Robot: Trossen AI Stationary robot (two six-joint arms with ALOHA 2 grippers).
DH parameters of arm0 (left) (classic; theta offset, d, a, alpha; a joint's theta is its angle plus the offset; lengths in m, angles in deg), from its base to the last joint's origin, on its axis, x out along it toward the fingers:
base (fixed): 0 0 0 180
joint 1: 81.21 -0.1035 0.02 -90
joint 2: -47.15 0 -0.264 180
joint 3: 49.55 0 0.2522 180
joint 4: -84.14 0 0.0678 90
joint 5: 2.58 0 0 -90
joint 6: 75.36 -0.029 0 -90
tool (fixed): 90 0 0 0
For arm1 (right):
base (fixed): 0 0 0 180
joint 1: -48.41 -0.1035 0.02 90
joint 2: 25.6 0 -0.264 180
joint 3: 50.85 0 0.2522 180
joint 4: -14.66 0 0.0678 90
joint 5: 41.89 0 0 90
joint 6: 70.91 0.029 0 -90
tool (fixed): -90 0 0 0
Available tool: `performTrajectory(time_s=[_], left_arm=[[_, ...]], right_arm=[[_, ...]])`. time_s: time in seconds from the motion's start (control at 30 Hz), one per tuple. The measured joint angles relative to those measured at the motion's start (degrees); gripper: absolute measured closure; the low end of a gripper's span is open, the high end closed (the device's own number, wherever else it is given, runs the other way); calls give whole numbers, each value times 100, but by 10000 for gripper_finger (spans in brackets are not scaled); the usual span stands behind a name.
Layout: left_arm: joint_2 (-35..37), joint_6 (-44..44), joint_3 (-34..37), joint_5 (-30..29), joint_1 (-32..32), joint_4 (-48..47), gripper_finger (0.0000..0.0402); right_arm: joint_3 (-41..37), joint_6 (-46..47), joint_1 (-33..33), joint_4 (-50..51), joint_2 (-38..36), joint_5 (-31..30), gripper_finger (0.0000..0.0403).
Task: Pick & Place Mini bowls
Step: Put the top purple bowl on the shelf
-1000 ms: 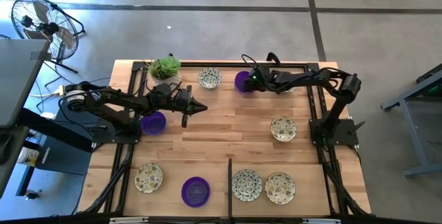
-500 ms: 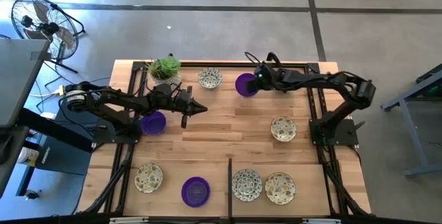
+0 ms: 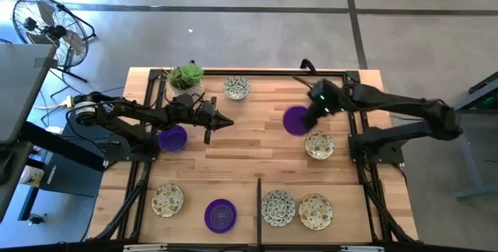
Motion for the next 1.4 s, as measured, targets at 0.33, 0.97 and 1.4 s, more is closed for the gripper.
performTrajectory(time_s=[0.33,0.97,1.4], left_arm=[[0,0,2,-98,0,51,387],[-2,0,2,-107,0,43,387],[-2,2,2,-103,2,10,387]], right_arm=[[4,825,-1951,1482,-973,402,396],[1002,2724,-5195,2524,-149,260,396],[1147,3816,-6654,2596,904,663,396]])
